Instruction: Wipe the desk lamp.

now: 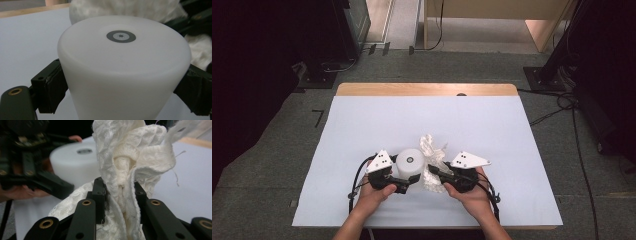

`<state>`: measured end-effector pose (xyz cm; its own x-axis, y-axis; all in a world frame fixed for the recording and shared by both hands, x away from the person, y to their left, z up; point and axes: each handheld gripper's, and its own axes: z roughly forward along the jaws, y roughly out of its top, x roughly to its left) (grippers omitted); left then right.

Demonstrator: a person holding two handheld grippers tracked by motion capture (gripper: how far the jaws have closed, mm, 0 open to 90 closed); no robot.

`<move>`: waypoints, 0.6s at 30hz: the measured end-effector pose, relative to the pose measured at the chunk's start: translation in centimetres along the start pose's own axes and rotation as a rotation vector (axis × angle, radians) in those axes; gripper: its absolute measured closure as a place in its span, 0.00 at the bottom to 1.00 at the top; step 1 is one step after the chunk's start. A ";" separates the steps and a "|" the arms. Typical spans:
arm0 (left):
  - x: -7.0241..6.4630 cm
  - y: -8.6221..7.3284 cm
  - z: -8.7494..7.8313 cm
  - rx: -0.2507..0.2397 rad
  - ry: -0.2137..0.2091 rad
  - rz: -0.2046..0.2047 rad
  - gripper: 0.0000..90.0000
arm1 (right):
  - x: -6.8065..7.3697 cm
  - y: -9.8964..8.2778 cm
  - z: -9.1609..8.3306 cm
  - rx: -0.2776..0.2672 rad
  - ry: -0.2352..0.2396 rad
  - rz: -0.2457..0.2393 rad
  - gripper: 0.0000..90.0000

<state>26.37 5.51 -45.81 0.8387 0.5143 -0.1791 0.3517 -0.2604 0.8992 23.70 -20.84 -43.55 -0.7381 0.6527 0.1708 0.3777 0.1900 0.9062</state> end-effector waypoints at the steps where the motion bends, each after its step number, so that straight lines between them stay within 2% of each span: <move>1: 0.0 0.0 0.0 0.004 0.001 0.002 0.10 | 0.1 0.5 -0.6 -0.017 0.010 -0.018 0.80; 4: 0.0 0.0 0.0 0.003 -0.003 -0.008 0.10 | 0.5 0.7 -0.7 -0.023 0.015 -0.039 0.80; 7: 0.2 0.0 -0.1 0.000 -0.006 -0.019 0.10 | 0.6 0.6 -0.4 -0.003 0.011 -0.056 0.80; 9: 0.3 0.0 -0.1 -0.002 -0.010 -0.028 0.10 | 0.3 0.1 0.1 0.028 0.012 -0.039 0.79; 14: 0.6 0.0 -0.1 -0.008 -0.012 -0.047 0.10 | -0.6 -1.8 2.0 0.148 0.000 0.019 0.80; 18: 1.1 -0.1 -0.1 -0.028 -0.012 -0.107 0.10 | -1.2 -2.3 2.5 0.211 0.029 0.054 0.79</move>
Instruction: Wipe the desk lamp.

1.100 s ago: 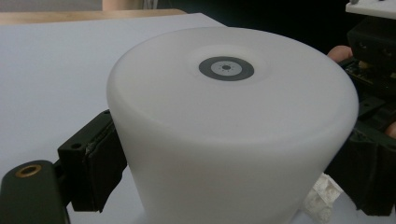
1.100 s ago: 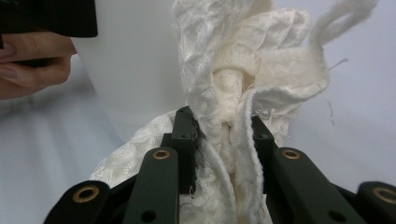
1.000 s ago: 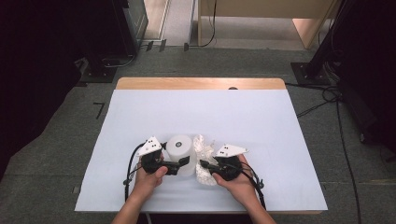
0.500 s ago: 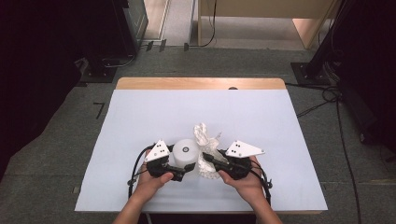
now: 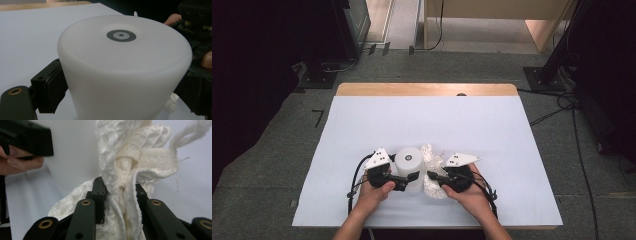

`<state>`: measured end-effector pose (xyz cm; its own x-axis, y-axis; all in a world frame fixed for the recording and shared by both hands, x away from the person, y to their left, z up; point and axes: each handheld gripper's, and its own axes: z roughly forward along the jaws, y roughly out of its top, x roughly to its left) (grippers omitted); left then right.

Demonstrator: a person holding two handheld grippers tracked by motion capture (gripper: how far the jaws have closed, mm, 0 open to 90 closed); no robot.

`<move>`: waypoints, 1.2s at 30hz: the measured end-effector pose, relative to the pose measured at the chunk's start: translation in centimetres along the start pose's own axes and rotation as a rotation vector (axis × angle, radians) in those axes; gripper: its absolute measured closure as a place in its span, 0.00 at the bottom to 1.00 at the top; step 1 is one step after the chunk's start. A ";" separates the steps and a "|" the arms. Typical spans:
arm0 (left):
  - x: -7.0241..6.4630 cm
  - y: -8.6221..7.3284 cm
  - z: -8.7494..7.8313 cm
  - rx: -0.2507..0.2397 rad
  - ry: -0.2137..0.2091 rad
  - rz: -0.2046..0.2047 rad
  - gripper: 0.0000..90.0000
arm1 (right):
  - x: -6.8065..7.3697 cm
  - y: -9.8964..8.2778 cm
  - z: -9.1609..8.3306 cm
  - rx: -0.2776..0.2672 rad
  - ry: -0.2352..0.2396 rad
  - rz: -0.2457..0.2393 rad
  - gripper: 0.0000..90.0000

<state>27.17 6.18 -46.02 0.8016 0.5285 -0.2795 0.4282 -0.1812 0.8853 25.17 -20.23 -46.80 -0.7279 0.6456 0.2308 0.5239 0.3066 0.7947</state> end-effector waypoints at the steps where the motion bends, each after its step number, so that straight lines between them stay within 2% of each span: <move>1: 0.1 0.0 0.0 -0.003 0.000 -0.006 0.10 | -0.1 -0.1 0.0 0.007 0.007 0.004 0.79; 2: 0.1 0.0 0.0 -0.009 -0.001 -0.013 0.10 | -0.1 -0.1 0.1 0.017 0.012 0.004 0.79; 6: -0.1 -0.1 0.0 -0.005 0.004 0.002 0.10 | -0.2 -0.1 0.2 0.040 0.013 0.007 0.79; 7: -0.2 -0.1 0.0 -0.001 0.007 0.020 0.10 | -0.2 -0.1 0.1 0.034 0.004 0.001 0.80; 9: -0.5 -0.1 0.1 0.006 0.009 0.050 0.10 | 0.0 0.0 -0.1 -0.001 -0.013 -0.004 0.80; 12: -0.9 -0.1 0.3 0.011 0.016 0.084 0.10 | 0.5 0.5 -1.0 -0.092 -0.035 -0.025 0.80; 14: -0.9 -0.2 0.4 0.012 0.017 0.086 0.09 | 0.8 0.9 -1.7 -0.153 -0.035 -0.038 0.80; 16: -1.0 -0.2 0.5 0.006 0.029 0.078 0.09 | 0.9 1.2 -2.3 -0.186 -0.033 -0.043 0.80; 17: -1.1 -0.1 0.5 -0.001 0.041 0.079 0.10 | 0.9 1.2 -2.4 -0.189 -0.032 -0.045 0.80; 18: -1.3 -0.1 0.6 -0.006 0.070 0.092 0.10 | 0.8 1.3 -2.5 -0.191 -0.043 -0.047 0.80; 20: -1.6 -0.1 0.8 -0.012 0.168 0.146 0.10 | 0.5 1.2 -2.7 -0.199 -0.067 -0.034 0.80; 22: -1.6 -0.1 0.9 -0.023 0.244 0.181 0.10 | 0.2 1.1 -2.8 -0.208 -0.084 -0.010 0.80; 24: -1.4 -0.2 1.3 -0.009 0.275 0.208 0.09 | -0.1 1.0 -3.0 -0.221 -0.098 -0.008 0.80; 27: -1.3 -0.2 1.3 -0.014 0.271 0.210 0.09 | -0.2 1.1 -3.1 -0.226 -0.097 -0.002 0.80; 30: -1.4 -0.4 1.4 -0.007 0.292 0.219 0.07 | -0.4 1.0 -3.1 -0.213 -0.101 -0.002 0.80; 32: -1.3 -0.5 1.2 -0.002 0.285 0.178 0.01 | -0.5 0.9 -3.0 -0.210 -0.107 -0.002 0.79; 35: -1.5 -0.7 1.0 -0.034 0.292 0.107 0.01 | -0.7 0.8 -3.1 -0.210 -0.110 0.007 0.79; 36: -1.5 -0.7 1.0 -0.034 0.292 0.107 0.01 | -0.8 0.8 -3.1 -0.211 -0.111 0.008 0.79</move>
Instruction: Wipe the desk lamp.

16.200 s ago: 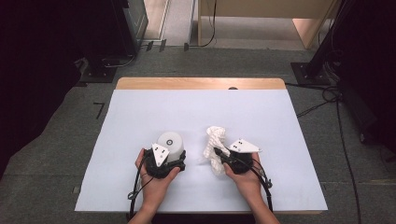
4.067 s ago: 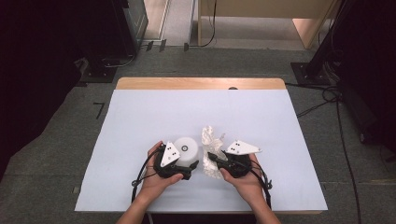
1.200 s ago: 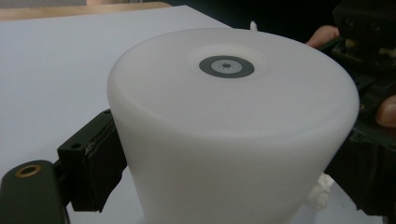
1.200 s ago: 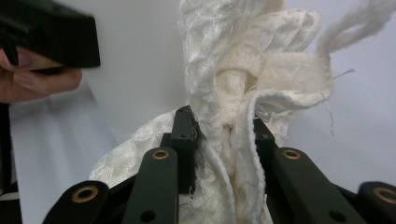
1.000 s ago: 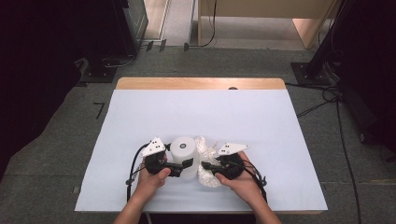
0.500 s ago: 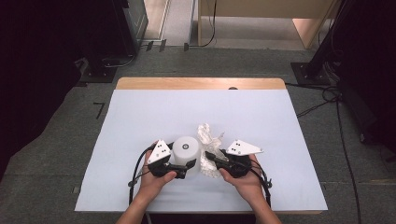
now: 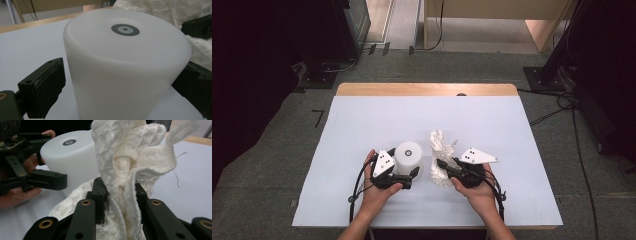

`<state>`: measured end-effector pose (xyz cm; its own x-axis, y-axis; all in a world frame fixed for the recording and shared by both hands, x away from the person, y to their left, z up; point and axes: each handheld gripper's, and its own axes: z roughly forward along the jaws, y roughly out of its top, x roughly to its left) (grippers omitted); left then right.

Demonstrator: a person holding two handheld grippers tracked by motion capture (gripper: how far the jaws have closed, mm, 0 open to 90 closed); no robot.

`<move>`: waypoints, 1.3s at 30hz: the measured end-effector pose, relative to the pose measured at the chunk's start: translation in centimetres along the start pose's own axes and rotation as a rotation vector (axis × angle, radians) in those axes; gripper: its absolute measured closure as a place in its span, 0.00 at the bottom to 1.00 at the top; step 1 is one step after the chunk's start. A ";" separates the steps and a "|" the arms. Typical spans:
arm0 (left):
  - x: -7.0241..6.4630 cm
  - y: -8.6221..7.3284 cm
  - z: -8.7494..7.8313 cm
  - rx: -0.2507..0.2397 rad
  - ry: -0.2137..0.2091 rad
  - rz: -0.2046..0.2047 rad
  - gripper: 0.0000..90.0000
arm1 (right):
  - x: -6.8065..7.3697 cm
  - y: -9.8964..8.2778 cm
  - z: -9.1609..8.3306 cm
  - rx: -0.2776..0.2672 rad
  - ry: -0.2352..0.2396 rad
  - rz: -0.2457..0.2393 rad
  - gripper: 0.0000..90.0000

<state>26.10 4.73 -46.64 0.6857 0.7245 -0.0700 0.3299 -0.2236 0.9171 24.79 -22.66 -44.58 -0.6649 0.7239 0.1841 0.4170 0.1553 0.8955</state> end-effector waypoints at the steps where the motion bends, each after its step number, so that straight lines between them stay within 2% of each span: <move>1: -0.7 -0.1 0.1 0.000 0.051 -0.026 0.01 | -0.1 0.0 0.0 -0.001 -0.003 0.001 0.79; 5: -2.2 -0.2 0.7 0.008 0.159 -0.034 0.01 | -0.3 -0.1 0.0 0.005 -0.006 0.008 0.79; 8: -2.6 -0.1 1.0 0.020 0.199 -0.058 0.05 | -0.3 -0.2 0.1 0.005 -0.007 0.005 0.79; 10: -2.4 -0.1 0.9 0.024 0.187 -0.070 0.08 | -0.3 -0.3 0.2 0.014 -0.007 0.003 0.79; 11: -2.4 -0.1 0.9 0.025 0.183 -0.060 0.08 | -0.3 -0.4 0.3 0.017 -0.010 0.000 0.79; 13: -2.1 0.0 0.8 0.026 0.162 -0.044 0.09 | -0.3 -0.5 0.5 0.024 -0.010 -0.004 0.79; 14: -1.7 0.0 0.7 0.024 0.145 -0.050 0.09 | -0.3 -0.6 0.6 0.030 -0.009 -0.004 0.79; 15: -1.2 0.1 0.5 0.017 0.123 -0.077 0.09 | -0.2 -0.7 0.7 0.039 -0.001 -0.001 0.79; 16: -1.2 0.1 0.5 0.017 0.123 -0.077 0.09 | -0.1 -0.7 0.8 0.047 0.006 -0.003 0.79; 17: -0.6 0.2 0.3 0.006 0.091 -0.109 0.09 | 0.0 -0.8 1.0 0.053 0.014 -0.005 0.79; 18: 0.8 0.2 -0.2 -0.021 -0.002 -0.183 0.09 | 0.2 -0.8 1.1 0.058 0.017 -0.014 0.79; 19: 1.3 0.2 -0.4 -0.034 -0.037 -0.209 0.09 | 0.4 -0.9 1.2 0.061 0.023 -0.017 0.79; 22: 2.2 0.4 -0.8 -0.048 -0.105 -0.225 0.09 | 0.8 -0.9 1.5 0.068 0.035 -0.024 0.79; 25: 2.3 0.5 -1.0 -0.076 -0.175 -0.241 0.09 | 1.3 -1.2 1.9 0.084 0.039 -0.027 0.79; 26: 2.2 0.6 -1.0 -0.075 -0.184 -0.225 0.09 | 1.5 -1.3 2.1 0.092 0.040 -0.024 0.79; 29: 1.3 0.8 -1.0 -0.062 -0.172 -0.170 0.09 | 1.9 -1.6 2.5 0.099 0.032 -0.033 0.79; 31: 1.1 0.8 -0.9 -0.060 -0.195 -0.163 0.09 | 2.0 -1.5 2.4 0.091 0.027 -0.030 0.79; 34: 0.7 0.8 -0.6 -0.044 -0.218 -0.142 0.10 | 1.9 -1.2 1.9 0.052 0.022 -0.028 0.80; 37: 0.4 0.7 -0.4 -0.031 -0.221 -0.120 0.10 | 1.9 -0.9 1.5 0.030 0.016 -0.035 0.80; 39: -0.1 0.6 -0.2 -0.006 -0.224 -0.091 0.10 | 1.8 -0.5 0.9 -0.001 0.014 -0.042 0.80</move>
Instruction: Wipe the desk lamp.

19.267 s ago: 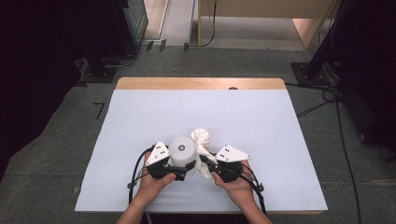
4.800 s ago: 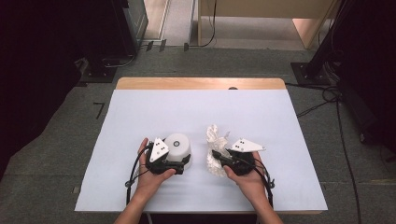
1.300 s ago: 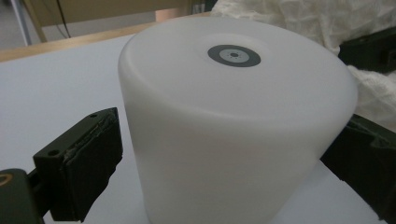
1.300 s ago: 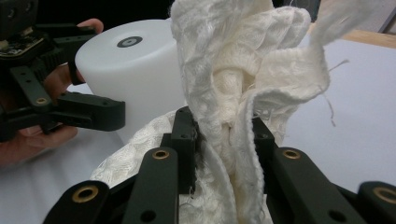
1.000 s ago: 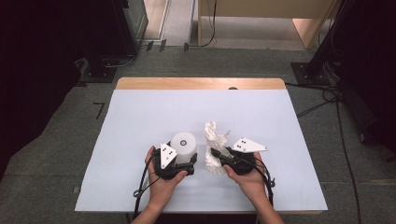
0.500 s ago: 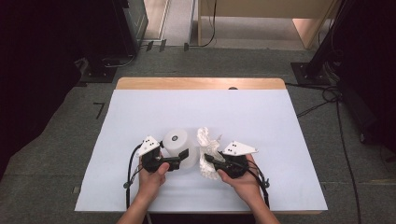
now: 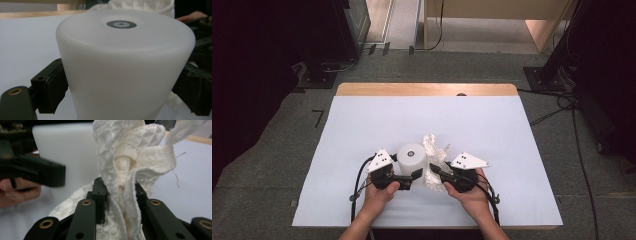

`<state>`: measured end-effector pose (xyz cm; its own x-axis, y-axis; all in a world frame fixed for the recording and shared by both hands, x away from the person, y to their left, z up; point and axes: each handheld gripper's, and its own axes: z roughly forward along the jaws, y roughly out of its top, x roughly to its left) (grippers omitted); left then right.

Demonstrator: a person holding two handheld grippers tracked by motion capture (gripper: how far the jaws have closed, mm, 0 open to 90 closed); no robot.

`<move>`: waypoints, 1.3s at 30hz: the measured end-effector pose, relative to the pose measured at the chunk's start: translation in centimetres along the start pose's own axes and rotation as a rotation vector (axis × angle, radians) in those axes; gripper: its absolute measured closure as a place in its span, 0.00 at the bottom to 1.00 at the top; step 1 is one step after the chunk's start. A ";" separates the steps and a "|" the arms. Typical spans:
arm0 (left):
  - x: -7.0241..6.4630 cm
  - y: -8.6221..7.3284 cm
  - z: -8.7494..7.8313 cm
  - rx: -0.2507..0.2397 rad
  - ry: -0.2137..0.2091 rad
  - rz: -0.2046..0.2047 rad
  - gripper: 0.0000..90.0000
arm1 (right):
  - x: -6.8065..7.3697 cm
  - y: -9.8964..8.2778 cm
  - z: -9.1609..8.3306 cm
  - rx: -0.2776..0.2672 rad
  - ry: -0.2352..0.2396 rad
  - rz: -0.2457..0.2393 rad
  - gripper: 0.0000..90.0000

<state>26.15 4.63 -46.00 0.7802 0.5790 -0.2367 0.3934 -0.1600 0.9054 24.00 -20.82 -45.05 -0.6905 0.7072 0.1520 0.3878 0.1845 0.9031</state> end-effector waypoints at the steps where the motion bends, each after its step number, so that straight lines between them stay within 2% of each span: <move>1: -0.1 0.0 0.1 0.006 0.002 0.009 0.10 | 0.0 0.2 -0.2 -0.010 0.000 -0.001 0.80; 5: -0.6 -0.3 0.7 0.053 0.013 0.044 0.10 | 0.2 0.9 -1.1 -0.056 0.004 -0.016 0.80; 8: -0.7 -0.3 0.8 0.055 0.010 0.058 0.10 | 0.4 1.3 -1.7 -0.086 0.008 -0.041 0.80; 10: -0.7 -0.3 0.8 0.053 0.005 0.055 0.10 | 0.4 1.4 -1.7 -0.083 0.017 -0.050 0.80; 16: -0.1 0.1 0.1 0.016 0.000 0.016 0.10 | -0.1 0.6 -0.7 -0.018 0.028 -0.023 0.80; 22: 0.7 0.7 -1.0 -0.027 0.034 0.000 0.10 | -0.2 -0.5 0.8 0.066 0.074 -0.008 0.80; 24: 0.8 0.7 -1.2 -0.038 0.066 0.017 0.10 | 0.0 -0.7 1.1 0.086 0.063 -0.018 0.80; 28: 0.5 0.4 -0.9 -0.013 0.178 0.105 0.10 | -0.3 -0.6 0.9 0.065 0.040 -0.007 0.80; 29: 0.5 0.4 -0.9 -0.013 0.178 0.105 0.10 | -0.4 -0.5 0.7 0.059 0.029 -0.002 0.80; 30: 0.5 0.1 -0.7 -0.007 0.216 0.116 0.09 | -0.6 -0.5 0.5 0.054 0.018 0.008 0.80; 33: 0.7 -0.2 -0.5 -0.003 0.264 0.122 0.09 | -1.3 -0.4 -0.1 0.028 -0.018 0.033 0.80; 34: 0.7 -0.2 -0.5 -0.003 0.264 0.122 0.09 | -1.3 -0.4 -0.1 0.028 -0.018 0.033 0.80; 35: 0.9 -0.3 -0.4 0.002 0.302 0.126 0.09 | -1.7 -0.3 -0.4 0.016 -0.036 0.047 0.80; 37: 1.1 -0.5 -0.4 0.011 0.314 0.122 0.09 | -1.9 -0.3 -0.6 0.005 -0.049 0.053 0.80; 38: 1.3 -0.5 -0.4 0.026 0.314 0.126 0.09 | -2.1 -0.2 -0.7 0.002 -0.054 0.055 0.80; 39: 1.3 -0.6 -0.5 0.022 0.308 0.128 0.09 | -2.1 -0.2 -0.8 -0.002 -0.058 0.061 0.80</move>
<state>26.71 5.87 -46.66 0.6412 0.7674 -0.0008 0.3148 -0.2621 0.9122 24.89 -22.94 -45.26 -0.6288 0.7556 0.1833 0.4270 0.1385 0.8936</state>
